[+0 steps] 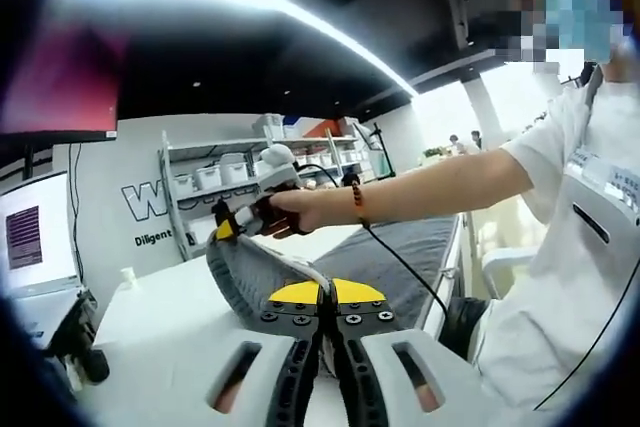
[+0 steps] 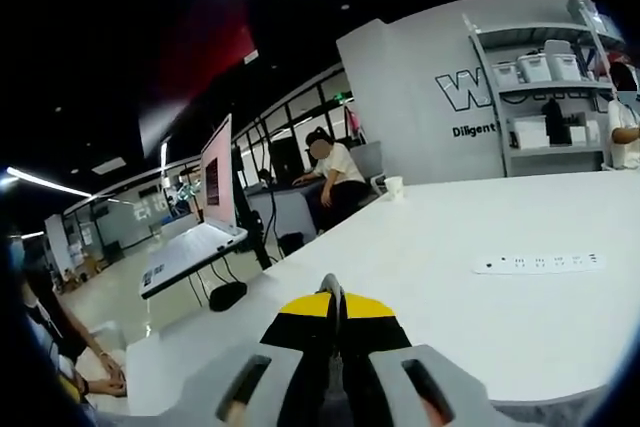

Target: Open the folded towel by lifting each exposed corner and separating the folded layers until the towel lies flat within the target outline without major curled edges

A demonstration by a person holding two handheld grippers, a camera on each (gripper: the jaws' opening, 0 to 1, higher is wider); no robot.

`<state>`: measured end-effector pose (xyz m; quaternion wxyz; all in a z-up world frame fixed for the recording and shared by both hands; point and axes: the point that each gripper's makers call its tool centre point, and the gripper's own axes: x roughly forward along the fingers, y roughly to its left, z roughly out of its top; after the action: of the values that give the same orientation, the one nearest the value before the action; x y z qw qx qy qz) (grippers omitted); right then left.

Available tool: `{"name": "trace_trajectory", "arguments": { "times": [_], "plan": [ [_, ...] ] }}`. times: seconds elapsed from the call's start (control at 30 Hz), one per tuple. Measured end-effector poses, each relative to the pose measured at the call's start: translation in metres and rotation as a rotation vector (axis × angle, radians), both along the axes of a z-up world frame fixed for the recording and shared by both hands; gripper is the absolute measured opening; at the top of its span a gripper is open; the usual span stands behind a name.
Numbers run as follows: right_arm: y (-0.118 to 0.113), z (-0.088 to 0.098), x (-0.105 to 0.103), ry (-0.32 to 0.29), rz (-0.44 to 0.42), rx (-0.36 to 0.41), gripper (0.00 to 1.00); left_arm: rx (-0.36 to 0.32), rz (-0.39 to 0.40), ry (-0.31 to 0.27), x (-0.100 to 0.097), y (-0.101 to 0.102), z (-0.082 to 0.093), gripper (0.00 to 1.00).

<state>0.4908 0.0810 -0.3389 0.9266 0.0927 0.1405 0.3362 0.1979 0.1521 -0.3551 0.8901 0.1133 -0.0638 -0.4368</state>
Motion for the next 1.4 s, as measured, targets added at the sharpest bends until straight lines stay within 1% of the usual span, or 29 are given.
{"name": "trace_trajectory", "arguments": {
  "times": [0.07, 0.1, 0.13, 0.17, 0.33, 0.37, 0.5, 0.57, 0.83, 0.87, 0.97, 1.0, 1.07, 1.33, 1.37, 1.4],
  "plan": [
    [0.001, -0.003, 0.000, 0.000, -0.003, -0.008, 0.00, -0.014, 0.013, 0.006, 0.001, 0.003, -0.001, 0.00],
    [0.001, -0.003, 0.000, 0.000, -0.002, -0.012, 0.00, -0.042, 0.016, 0.027, 0.002, 0.004, -0.001, 0.00],
    [0.002, -0.003, 0.001, 0.001, -0.002, -0.009, 0.00, -0.049, 0.015, 0.030, 0.002, 0.005, -0.001, 0.00],
    [0.002, -0.003, 0.003, 0.003, -0.001, -0.006, 0.00, -0.059, 0.019, 0.017, 0.002, 0.008, 0.000, 0.00],
    [0.004, -0.003, 0.004, 0.003, -0.001, -0.015, 0.00, -0.044, 0.023, 0.029, 0.004, 0.009, -0.007, 0.00],
    [0.005, -0.003, 0.003, 0.004, 0.002, -0.013, 0.00, -0.035, 0.025, 0.037, 0.004, 0.010, -0.010, 0.00],
    [0.008, -0.010, 0.001, 0.006, 0.001, -0.032, 0.00, -0.040, 0.027, 0.049, 0.003, 0.011, -0.014, 0.00],
    [0.008, -0.014, -0.001, 0.013, 0.001, -0.027, 0.00, -0.010, 0.029, 0.056, 0.002, 0.010, -0.021, 0.00],
    [0.014, -0.017, -0.006, 0.015, 0.001, -0.050, 0.00, -0.014, 0.037, 0.050, -0.001, 0.012, -0.023, 0.00],
    [0.015, -0.019, -0.011, 0.009, 0.008, -0.049, 0.00, -0.018, 0.035, 0.055, -0.001, 0.014, -0.024, 0.00],
    [0.014, -0.023, -0.017, 0.018, 0.008, -0.045, 0.00, -0.025, 0.041, 0.066, 0.000, 0.017, -0.027, 0.00],
    [0.015, -0.024, -0.015, 0.023, 0.012, -0.045, 0.00, -0.041, 0.035, 0.078, 0.000, 0.018, -0.028, 0.00],
    [0.017, -0.026, -0.014, 0.023, 0.016, -0.056, 0.00, -0.058, 0.031, 0.082, 0.000, 0.019, -0.029, 0.00],
    [0.022, -0.023, -0.007, 0.025, 0.024, -0.051, 0.00, -0.043, 0.039, 0.091, 0.002, 0.023, -0.035, 0.00],
    [0.023, -0.025, -0.012, 0.020, 0.023, -0.061, 0.00, -0.039, 0.042, 0.101, 0.004, 0.024, -0.037, 0.00],
    [0.023, -0.025, -0.010, 0.020, 0.022, -0.063, 0.00, -0.041, 0.042, 0.108, 0.004, 0.024, -0.039, 0.00]
  ]
}}
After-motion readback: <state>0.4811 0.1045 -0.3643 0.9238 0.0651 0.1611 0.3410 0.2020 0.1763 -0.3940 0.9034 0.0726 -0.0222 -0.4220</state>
